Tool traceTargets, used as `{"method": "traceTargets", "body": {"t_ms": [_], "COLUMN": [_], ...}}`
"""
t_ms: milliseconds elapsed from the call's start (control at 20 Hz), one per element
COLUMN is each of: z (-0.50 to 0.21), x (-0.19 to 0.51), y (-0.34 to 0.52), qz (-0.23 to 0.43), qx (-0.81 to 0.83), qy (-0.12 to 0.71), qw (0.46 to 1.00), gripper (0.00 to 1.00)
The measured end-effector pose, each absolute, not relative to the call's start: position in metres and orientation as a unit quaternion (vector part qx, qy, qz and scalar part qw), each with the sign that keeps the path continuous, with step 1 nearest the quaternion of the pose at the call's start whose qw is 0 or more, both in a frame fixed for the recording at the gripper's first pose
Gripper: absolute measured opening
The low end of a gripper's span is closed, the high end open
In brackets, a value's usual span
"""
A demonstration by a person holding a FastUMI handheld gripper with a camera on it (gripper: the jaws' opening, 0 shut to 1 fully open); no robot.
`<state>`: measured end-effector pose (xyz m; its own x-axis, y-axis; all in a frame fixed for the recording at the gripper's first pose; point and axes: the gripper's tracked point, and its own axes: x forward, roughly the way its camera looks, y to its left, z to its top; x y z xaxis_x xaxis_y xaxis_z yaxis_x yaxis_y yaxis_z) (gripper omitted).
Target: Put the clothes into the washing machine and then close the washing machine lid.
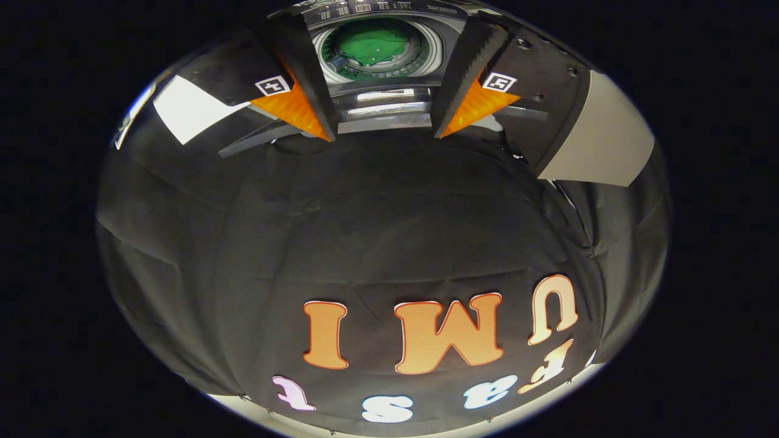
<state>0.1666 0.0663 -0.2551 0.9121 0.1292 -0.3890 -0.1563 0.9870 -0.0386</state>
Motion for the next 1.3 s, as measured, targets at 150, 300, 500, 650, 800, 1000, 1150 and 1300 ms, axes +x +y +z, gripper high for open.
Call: {"method": "traceTargets", "body": {"t_ms": [150,300,500,650,800,1000,1150,1300], "z": [-0.258,-0.262,-0.274,-0.317,-0.347,-0.364,-0.363,-0.358], "x": [0.160,0.154,0.137,0.120,0.100,0.085,0.079,0.078], "y": [0.064,0.062,0.059,0.044,0.036,0.026,0.016,0.004], "qz": [0.077,0.082,0.094,0.087,0.087,0.093,0.094,0.093], "qx": [-0.037,-0.038,-0.043,-0.029,-0.010,-0.009,-0.006,-0.004], "qy": [0.197,0.196,0.204,0.266,0.297,0.321,0.324,0.320], "qw": [0.977,0.976,0.973,0.960,0.951,0.943,0.942,0.943], "gripper": [0.99,0.99,0.99,0.98,0.99,0.99,0.99,0.99]}}
